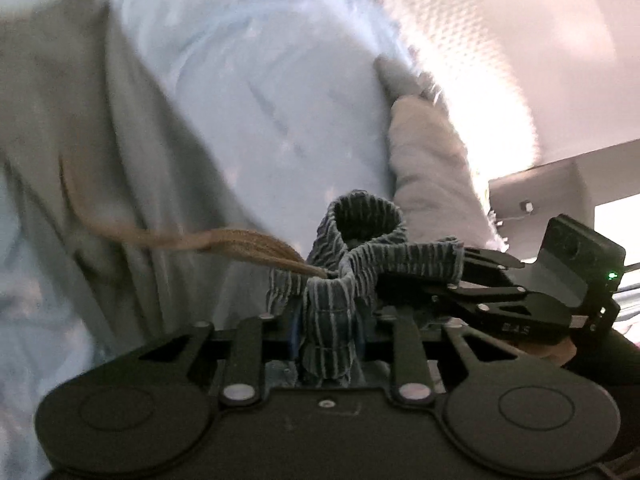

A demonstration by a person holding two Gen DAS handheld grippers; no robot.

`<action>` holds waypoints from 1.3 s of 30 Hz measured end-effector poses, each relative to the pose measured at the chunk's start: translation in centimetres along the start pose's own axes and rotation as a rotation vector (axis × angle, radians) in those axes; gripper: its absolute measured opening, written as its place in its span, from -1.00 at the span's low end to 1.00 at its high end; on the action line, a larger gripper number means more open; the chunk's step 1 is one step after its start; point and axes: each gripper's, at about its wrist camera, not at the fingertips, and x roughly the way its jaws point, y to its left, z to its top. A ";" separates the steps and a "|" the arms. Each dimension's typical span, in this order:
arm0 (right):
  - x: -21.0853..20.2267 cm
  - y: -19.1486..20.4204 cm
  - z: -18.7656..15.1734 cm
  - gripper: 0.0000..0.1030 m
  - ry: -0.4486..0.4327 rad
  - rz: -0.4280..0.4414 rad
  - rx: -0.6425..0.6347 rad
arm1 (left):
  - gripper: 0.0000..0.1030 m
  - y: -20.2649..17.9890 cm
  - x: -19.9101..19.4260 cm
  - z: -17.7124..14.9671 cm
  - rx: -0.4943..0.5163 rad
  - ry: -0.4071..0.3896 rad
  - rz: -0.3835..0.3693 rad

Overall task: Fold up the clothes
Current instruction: 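Lift the trousers by the waistband with both tools, letting the legs hang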

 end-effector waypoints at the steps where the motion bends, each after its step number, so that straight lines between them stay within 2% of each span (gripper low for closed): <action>1: -0.1 0.3 0.8 -0.39 -0.019 -0.006 -0.007 | -0.56 -0.1 -0.5 0.6 0.007 -0.019 0.011; 5: 3.7 0.9 4.5 -0.37 -0.028 -0.017 -0.019 | -0.56 2.3 -0.5 3.5 -0.032 -0.077 0.074; 9: 9.9 -0.6 7.2 -0.36 0.014 -0.012 0.034 | -0.56 7.4 0.6 5.6 -0.154 -0.104 0.124; 12: 14.8 -2.2 8.0 -0.33 0.081 -0.041 0.099 | -0.55 10.8 2.7 6.1 -0.265 -0.075 0.168; 15: 18.1 -3.0 8.1 -0.17 0.153 -0.103 0.160 | -0.37 12.8 4.3 6.4 -0.359 -0.040 0.214; 16: 18.6 -3.2 8.2 -0.08 0.160 -0.120 0.186 | -0.21 13.0 4.4 6.4 -0.385 -0.039 0.222; 17: 18.4 -3.3 8.3 -0.06 0.151 -0.137 0.214 | 0.00 13.0 4.4 6.4 -0.411 -0.038 0.218; 18: 17.7 -3.3 8.2 -0.01 0.128 -0.147 0.243 | 0.12 13.1 4.3 6.4 -0.431 -0.033 0.207; 19: 16.5 -3.4 8.2 0.19 0.094 -0.152 0.270 | 0.36 13.1 4.2 6.4 -0.444 -0.023 0.201; 20: 15.2 -3.6 8.2 0.33 0.057 -0.157 0.296 | 0.46 13.0 4.0 6.3 -0.450 -0.007 0.200; 22: 12.2 -3.9 7.3 0.34 -0.009 -0.183 0.331 | 0.47 12.4 3.4 5.8 -0.450 0.021 0.199; 25: 6.8 -4.4 5.0 0.34 -0.103 -0.246 0.384 | 0.62 11.3 2.5 4.6 -0.441 0.046 0.175; 27: 3.2 -4.2 2.0 0.34 -0.159 -0.313 0.426 | 0.62 11.1 2.1 3.2 -0.429 0.083 0.159; 30: -0.7 -3.7 -3.0 0.34 -0.196 -0.410 0.509 | 0.62 10.1 1.3 0.9 -0.418 0.125 0.150; 32: -3.0 -3.5 -6.8 0.34 -0.205 -0.432 0.597 | 0.62 9.4 1.4 -0.7 -0.426 0.156 0.142; 36: -3.9 -2.5 -13.3 0.34 -0.224 -0.409 0.769 | 0.62 8.5 2.8 -3.9 -0.405 0.273 0.130; 39: -2.5 -1.5 -16.2 0.33 -0.239 -0.372 0.866 | 0.62 7.6 4.8 -5.8 -0.384 0.370 0.124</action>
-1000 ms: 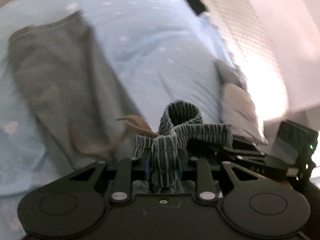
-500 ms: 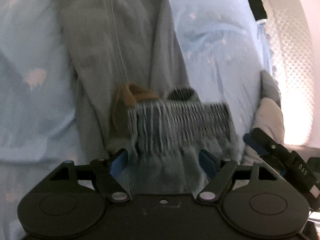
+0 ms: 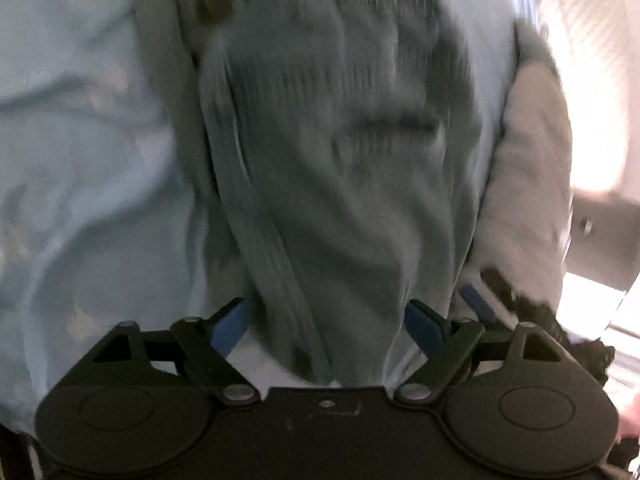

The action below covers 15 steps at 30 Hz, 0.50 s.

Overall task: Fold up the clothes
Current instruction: 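Lift the trousers by the waistband with both tools, letting the legs hang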

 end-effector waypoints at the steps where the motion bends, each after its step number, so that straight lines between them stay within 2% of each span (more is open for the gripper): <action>1: 0.8 0.1 -1.0 0.32 0.002 0.010 0.024 | 0.62 -0.1 0.8 -0.4 -0.001 0.027 -0.001; 3: 1.7 0.0 -2.2 0.30 0.005 0.008 0.046 | 0.62 -0.7 2.4 -0.8 0.001 0.056 0.002; 4: 2.1 0.4 -2.6 0.23 0.012 0.006 0.050 | 0.62 -1.0 3.0 -1.0 0.004 0.057 0.008; 6: 3.6 0.9 -3.0 -0.04 0.037 -0.023 0.046 | 0.62 -1.5 4.2 -1.2 -0.002 0.056 0.017; 7: 4.0 1.0 -3.1 -0.27 0.040 -0.036 0.047 | 0.58 -1.7 4.7 -1.2 -0.011 0.057 0.008; 8: 4.2 1.1 -3.3 -0.57 0.035 -0.037 0.051 | 0.43 -2.0 5.1 -1.3 -0.012 0.052 -0.005; 9: 4.1 1.4 -3.3 -0.67 0.029 -0.031 0.037 | 0.26 -2.4 5.2 -1.4 0.009 0.040 -0.005; 10: 4.0 1.8 -3.4 -0.88 0.024 -0.024 0.017 | -0.24 -2.9 5.3 -1.5 0.042 0.024 0.005; 11: 3.7 2.1 -3.3 -0.91 0.016 -0.025 -0.004 | -0.72 -3.2 5.2 -1.6 0.068 0.009 0.008; 13: 3.2 2.5 -3.1 -0.94 -0.003 -0.035 -0.045 | -0.89 -3.6 4.9 -1.7 0.096 -0.016 -0.002; 15: 2.3 2.1 -2.4 -0.96 -0.048 -0.038 -0.036 | -0.92 -3.6 3.9 -2.0 0.086 -0.029 -0.016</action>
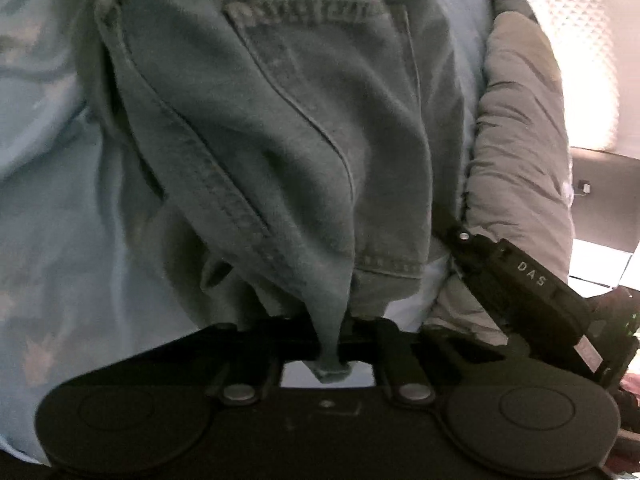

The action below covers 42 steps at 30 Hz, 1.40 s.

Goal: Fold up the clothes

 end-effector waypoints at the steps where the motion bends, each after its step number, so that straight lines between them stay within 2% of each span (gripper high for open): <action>1: -0.5 -0.3 0.4 -0.97 -0.025 -0.002 0.009 | -0.92 0.1 -0.5 -0.2 -0.004 -0.007 -0.007; 3: -1.1 -1.1 1.3 -0.98 -0.061 0.002 0.038 | -0.92 0.2 -1.6 -0.7 0.004 -0.018 -0.014; 7: 0.7 -1.4 1.3 -0.97 -0.026 -0.015 0.032 | -0.89 0.4 -1.3 -0.6 0.013 0.002 -0.010; 9: 1.0 -1.9 1.0 -0.90 -0.020 -0.012 0.079 | -0.81 0.1 -1.2 -0.4 0.040 0.015 0.004; 10: 0.8 -2.3 0.9 -0.81 -0.021 -0.003 0.114 | -0.68 -0.2 -1.1 -0.3 0.051 0.021 0.014; 12: 0.1 -3.4 0.4 -0.45 -0.030 0.013 0.179 | -0.35 -0.5 -1.3 -0.3 0.064 0.041 0.039; 14: -0.7 -3.8 -0.5 0.06 -0.047 0.007 0.208 | 0.24 -0.7 -1.5 -0.6 0.069 0.059 0.058; 17: -1.7 -5.1 -1.9 0.43 -0.061 0.014 0.272 | 0.56 -0.2 -1.1 -1.0 0.039 0.076 0.055; 18: -1.6 -5.7 -2.2 0.49 -0.061 0.024 0.307 | 0.61 0.1 -0.6 -1.0 0.020 0.083 0.059; 20: -0.7 -6.9 -2.9 0.69 -0.042 0.066 0.388 | 0.64 0.9 0.7 -1.3 -0.027 0.111 0.047; 22: 0.6 -8.2 -3.8 0.76 -0.003 0.130 0.478 | 0.64 1.4 2.2 -1.6 -0.067 0.144 0.026; 25: 3.5 -9.0 -5.1 0.77 0.077 0.207 0.592 | 0.61 1.6 3.9 -1.9 -0.075 0.174 0.049; 27: 4.6 -8.6 -5.5 0.78 0.090 0.237 0.609 | 0.53 1.9 4.4 -1.7 -0.082 0.162 0.064; 28: 4.8 -8.2 -5.6 0.77 0.081 0.230 0.605 | 0.27 2.0 4.4 -1.3 -0.088 0.156 0.054; 29: 5.0 -7.8 -5.6 0.67 0.069 0.214 0.597 | -0.13 2.0 4.3 -1.0 -0.088 0.143 0.042; 30: 4.8 -7.3 -5.5 0.52 0.049 0.191 0.585 | -0.28 1.9 4.0 -0.6 -0.079 0.125 0.038; 31: 4.4 -6.8 -5.4 0.09 0.025 0.164 0.570 | -0.46 1.7 3.6 -0.2 -0.068 0.111 0.044; 32: 4.0 -6.3 -5.3 -0.25 0.009 0.143 0.563 | -0.55 1.5 3.3 0.0 -0.066 0.105 0.041; 35: 1.9 -4.2 -4.9 -0.54 -0.037 0.089 0.514 | -0.60 1.2 2.1 0.4 -0.089 0.110 0.008; 37: 0.3 -2.7 -4.6 -0.57 -0.076 0.067 0.470 | -0.60 1.2 0.7 0.7 -0.115 0.105 -0.034; 42: -3.5 1.2 -3.8 -0.61 -0.172 0.074 0.435 | -0.60 1.0 -3.1 1.7 -0.186 0.089 -0.142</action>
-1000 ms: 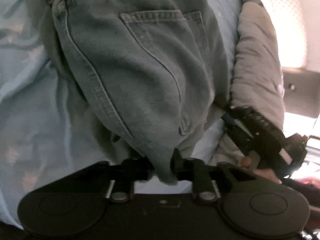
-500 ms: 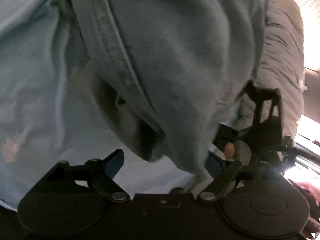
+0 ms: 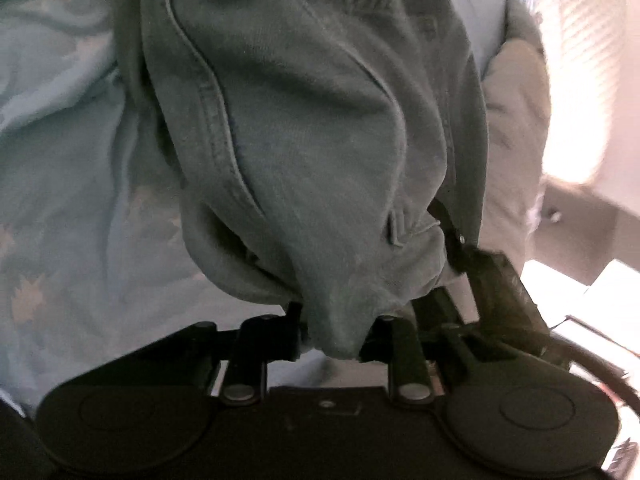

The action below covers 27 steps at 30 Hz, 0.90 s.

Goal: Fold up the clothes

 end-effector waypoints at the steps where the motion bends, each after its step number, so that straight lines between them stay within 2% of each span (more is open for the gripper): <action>1: -0.6 1.2 0.0 -0.61 -0.015 0.007 -0.003 | -0.60 -0.2 -0.8 0.3 -0.011 -0.003 -0.020; 7: -1.3 8.5 -0.9 -0.61 -0.070 0.002 0.003 | -0.60 -0.9 -5.7 2.9 -0.076 -0.021 -0.150; 10: -0.4 12.3 -1.6 -0.60 -0.085 -0.003 -0.015 | -0.60 -0.5 -8.6 5.4 -0.103 -0.029 -0.204; 16: 2.4 20.4 -3.6 -0.60 -0.112 -0.079 -0.085 | -0.60 1.7 -14.8 11.4 -0.182 -0.042 -0.301; 21: 6.9 27.3 -5.5 -0.61 -0.163 -0.172 -0.139 | -0.60 4.2 -17.9 18.2 -0.232 -0.007 -0.370; 27: 16.3 33.5 -7.3 -0.62 -0.150 -0.261 -0.232 | -0.60 8.1 -20.7 24.6 -0.277 -0.020 -0.406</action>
